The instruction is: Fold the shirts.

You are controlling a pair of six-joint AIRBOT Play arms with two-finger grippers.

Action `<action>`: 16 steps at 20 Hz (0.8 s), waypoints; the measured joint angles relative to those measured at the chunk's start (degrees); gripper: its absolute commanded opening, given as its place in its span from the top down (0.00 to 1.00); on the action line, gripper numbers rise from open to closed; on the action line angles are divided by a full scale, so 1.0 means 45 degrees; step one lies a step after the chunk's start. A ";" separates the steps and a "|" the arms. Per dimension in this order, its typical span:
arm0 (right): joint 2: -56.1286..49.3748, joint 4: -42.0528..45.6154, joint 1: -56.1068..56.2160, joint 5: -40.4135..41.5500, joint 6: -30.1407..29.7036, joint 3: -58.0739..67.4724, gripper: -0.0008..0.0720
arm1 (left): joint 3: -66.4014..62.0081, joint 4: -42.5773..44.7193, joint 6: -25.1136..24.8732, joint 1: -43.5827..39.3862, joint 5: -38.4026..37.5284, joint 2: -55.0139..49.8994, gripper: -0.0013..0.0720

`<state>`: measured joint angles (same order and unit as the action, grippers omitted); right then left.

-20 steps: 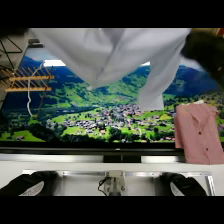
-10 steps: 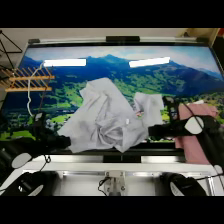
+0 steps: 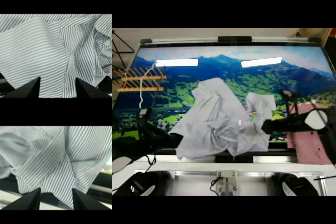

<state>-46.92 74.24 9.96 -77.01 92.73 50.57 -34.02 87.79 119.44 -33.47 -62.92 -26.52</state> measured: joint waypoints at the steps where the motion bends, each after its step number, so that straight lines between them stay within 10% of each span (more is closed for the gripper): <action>1: -0.0170 0.0073 0.0000 0.0199 0.0253 0.0578 0.28 | -0.0554 0.0180 -0.0510 0.0000 -0.0243 -0.0471 0.24; 4: -0.1341 -0.0034 0.0000 0.0690 0.0680 0.1928 0.28 | -0.2385 0.0486 -0.2438 -0.0005 -0.0646 -0.2919 0.03; 16: -0.6343 -0.0437 0.0000 -0.0563 0.0913 0.2812 0.28 | -0.7582 -0.1841 -0.8519 -0.1375 -0.0427 -1.1958 0.03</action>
<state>-75.46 72.27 9.96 -79.55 96.84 63.22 -68.14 79.50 81.10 -39.66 -64.84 -80.34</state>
